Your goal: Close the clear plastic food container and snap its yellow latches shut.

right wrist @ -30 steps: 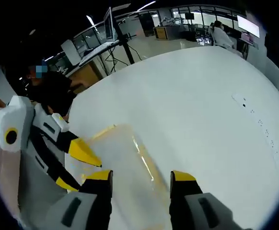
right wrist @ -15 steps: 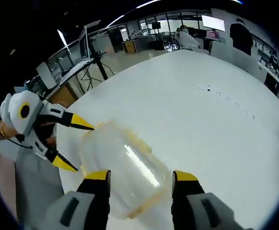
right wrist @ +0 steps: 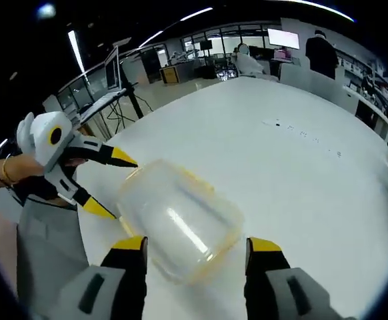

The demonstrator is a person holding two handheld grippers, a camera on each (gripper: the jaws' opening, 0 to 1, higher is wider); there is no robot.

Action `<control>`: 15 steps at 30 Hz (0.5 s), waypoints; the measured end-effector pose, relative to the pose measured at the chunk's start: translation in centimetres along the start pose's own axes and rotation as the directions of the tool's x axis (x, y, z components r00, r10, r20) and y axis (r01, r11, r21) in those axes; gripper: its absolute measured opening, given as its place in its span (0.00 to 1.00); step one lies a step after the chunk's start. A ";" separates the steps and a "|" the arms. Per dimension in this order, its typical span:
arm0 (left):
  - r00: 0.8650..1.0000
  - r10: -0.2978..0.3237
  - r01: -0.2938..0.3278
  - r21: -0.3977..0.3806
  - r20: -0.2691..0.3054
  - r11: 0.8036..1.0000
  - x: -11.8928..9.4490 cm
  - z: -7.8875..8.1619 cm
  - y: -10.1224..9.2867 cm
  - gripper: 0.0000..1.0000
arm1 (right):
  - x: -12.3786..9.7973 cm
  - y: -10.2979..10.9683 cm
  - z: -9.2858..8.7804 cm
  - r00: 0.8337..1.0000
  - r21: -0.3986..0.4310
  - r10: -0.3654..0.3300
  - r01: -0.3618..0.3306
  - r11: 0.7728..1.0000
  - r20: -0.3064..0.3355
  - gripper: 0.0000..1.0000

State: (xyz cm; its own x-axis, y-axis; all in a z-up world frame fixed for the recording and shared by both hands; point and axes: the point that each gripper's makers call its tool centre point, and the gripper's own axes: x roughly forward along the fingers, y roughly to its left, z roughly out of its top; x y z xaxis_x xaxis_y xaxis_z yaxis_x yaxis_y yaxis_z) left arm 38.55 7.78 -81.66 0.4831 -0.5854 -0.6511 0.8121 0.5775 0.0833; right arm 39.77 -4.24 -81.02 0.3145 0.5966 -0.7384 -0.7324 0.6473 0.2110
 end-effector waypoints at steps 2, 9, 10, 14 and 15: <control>1.000 -0.001 0.001 0.005 -0.005 1.000 0.1 -0.1 0.0 0.53 | 0.0 0.2 -0.3 1.000 -0.001 0.000 0.000 1.000 -0.001 0.59; 1.000 -0.004 0.005 0.023 -0.024 1.000 0.6 -0.3 0.2 0.52 | 0.5 0.9 -1.5 1.000 -0.034 -0.004 0.003 0.999 -0.011 0.61; 1.000 -0.004 0.005 0.022 -0.026 1.000 0.6 -0.3 0.2 0.52 | 0.6 1.0 -1.5 1.000 -0.039 -0.003 0.002 0.999 -0.014 0.61; 0.999 -0.006 0.007 0.021 -0.035 1.000 0.9 -0.5 0.5 0.51 | 1.0 0.9 -1.6 1.000 -0.054 -0.009 0.008 0.999 -0.018 0.60; 0.999 -0.007 0.008 0.019 -0.036 1.000 0.9 -0.5 0.5 0.51 | 1.0 0.9 -1.6 1.000 -0.057 -0.010 0.009 0.998 -0.018 0.60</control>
State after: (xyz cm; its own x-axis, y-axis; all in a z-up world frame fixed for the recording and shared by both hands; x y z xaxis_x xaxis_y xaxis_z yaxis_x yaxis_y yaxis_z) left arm 39.24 7.82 -82.59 0.4653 -0.5690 -0.6781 0.8220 0.5618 0.0926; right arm 38.44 -3.80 -82.63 0.3109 0.5811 -0.7521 -0.7627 0.6247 0.1674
